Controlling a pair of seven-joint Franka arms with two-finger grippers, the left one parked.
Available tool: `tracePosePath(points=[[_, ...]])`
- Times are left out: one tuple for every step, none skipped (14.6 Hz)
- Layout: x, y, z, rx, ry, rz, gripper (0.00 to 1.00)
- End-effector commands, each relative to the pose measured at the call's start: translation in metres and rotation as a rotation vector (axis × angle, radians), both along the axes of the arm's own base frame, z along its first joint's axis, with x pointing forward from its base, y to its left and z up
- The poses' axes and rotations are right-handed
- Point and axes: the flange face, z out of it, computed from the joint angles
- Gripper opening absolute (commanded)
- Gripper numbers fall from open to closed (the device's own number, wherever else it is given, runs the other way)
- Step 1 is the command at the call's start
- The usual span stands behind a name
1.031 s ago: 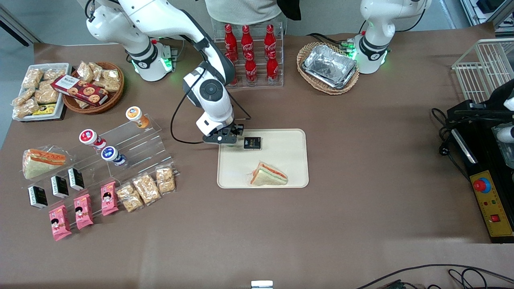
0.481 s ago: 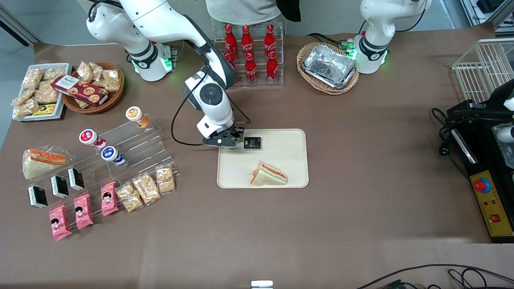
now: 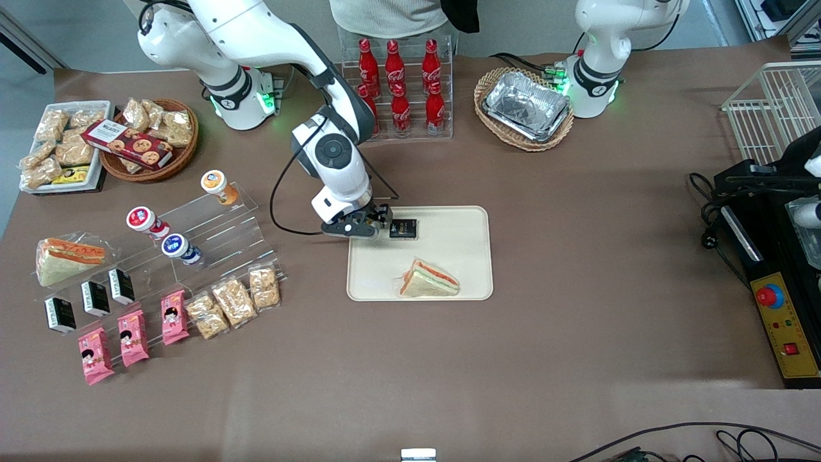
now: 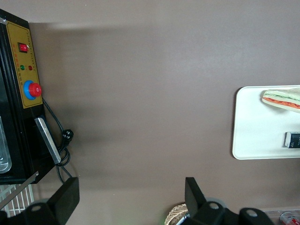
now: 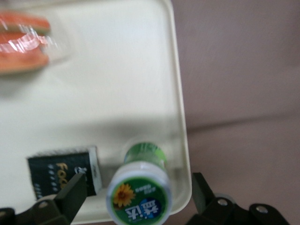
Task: Place green gum on tray
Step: 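Lower the bottle onto the tray and open the right gripper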
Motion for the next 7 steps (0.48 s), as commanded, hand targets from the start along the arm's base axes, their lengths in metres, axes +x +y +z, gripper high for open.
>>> tracePosePath(points=[[0.034,-0.058,0.102,0.043,0.039,0.01,1.0],[0.046,-0.084,0.133,0.051,0.05,0.026,1.0],[0.06,-0.113,0.159,0.056,0.06,0.049,1.0],[0.074,-0.145,0.185,0.063,0.066,0.056,1.0],[0.087,-0.18,0.205,0.068,0.072,0.064,1.0],[0.101,-0.213,0.228,0.076,0.066,0.081,1.0],[0.114,-0.246,0.253,0.082,0.055,0.091,1.0]])
